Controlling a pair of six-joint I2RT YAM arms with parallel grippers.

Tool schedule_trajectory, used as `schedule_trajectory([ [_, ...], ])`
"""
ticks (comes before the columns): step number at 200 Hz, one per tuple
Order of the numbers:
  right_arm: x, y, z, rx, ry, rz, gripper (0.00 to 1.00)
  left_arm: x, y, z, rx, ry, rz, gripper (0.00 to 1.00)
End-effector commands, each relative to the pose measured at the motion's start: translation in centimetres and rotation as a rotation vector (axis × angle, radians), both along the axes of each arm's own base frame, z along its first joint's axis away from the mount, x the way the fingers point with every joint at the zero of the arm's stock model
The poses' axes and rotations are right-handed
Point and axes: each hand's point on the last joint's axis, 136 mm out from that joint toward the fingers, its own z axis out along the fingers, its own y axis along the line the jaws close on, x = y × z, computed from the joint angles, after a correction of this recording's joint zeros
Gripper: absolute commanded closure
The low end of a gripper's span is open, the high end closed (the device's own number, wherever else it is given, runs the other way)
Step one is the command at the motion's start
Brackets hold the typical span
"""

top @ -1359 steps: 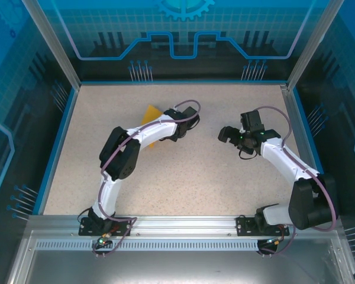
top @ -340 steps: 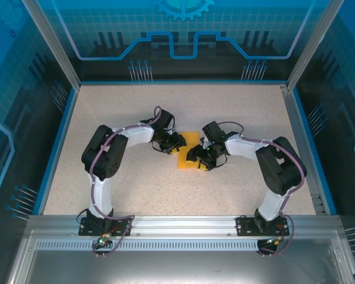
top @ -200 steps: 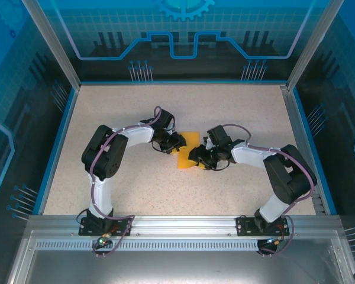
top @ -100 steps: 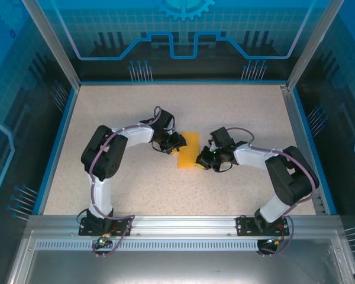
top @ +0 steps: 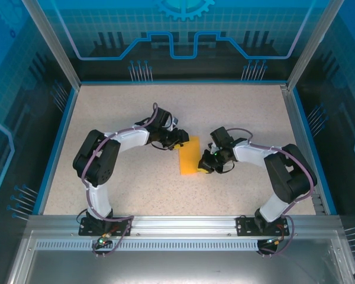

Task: Fold a paper plane with a square sheet of paper (pick it up from the middle)
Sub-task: Third fold the triangle at the center of the table.

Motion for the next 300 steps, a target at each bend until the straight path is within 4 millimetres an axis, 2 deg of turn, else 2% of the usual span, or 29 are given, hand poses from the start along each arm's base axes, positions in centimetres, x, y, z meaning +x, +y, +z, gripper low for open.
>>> schedule_trajectory([
  [1, 0.0, 0.1, 0.0, 0.014, 0.028, 0.005, 1.00, -0.3, 0.0, -2.0, 0.023, 0.051, -0.014, 0.55],
  [41, 0.7, 0.7, 0.4, 0.016, 0.015, 0.006, 1.00, -0.4, 0.7, -4.3, 0.092, 0.103, -0.004, 0.56],
  [45, 1.5, 1.1, 1.1, 0.027, -0.008, 0.007, 1.00, -0.4, 0.7, -4.4, 0.095, 0.105, -0.005, 0.56],
  [92, 3.7, 2.5, 2.1, 0.048, -0.062, 0.045, 1.00, -0.6, 1.0, -5.6, 0.122, 0.129, -0.013, 0.56],
  [147, 5.7, 4.3, 1.7, 0.068, -0.098, 0.072, 1.00, -0.8, 1.0, -5.4, 0.124, 0.129, -0.025, 0.56],
  [204, 5.8, 5.6, 1.2, 0.071, -0.107, 0.139, 1.00, -0.8, 0.9, -5.2, 0.123, 0.126, -0.032, 0.56],
  [300, 6.5, 5.8, 0.3, 0.052, -0.107, 0.125, 1.00, -0.9, 0.8, -4.8, 0.113, 0.128, -0.034, 0.56],
])
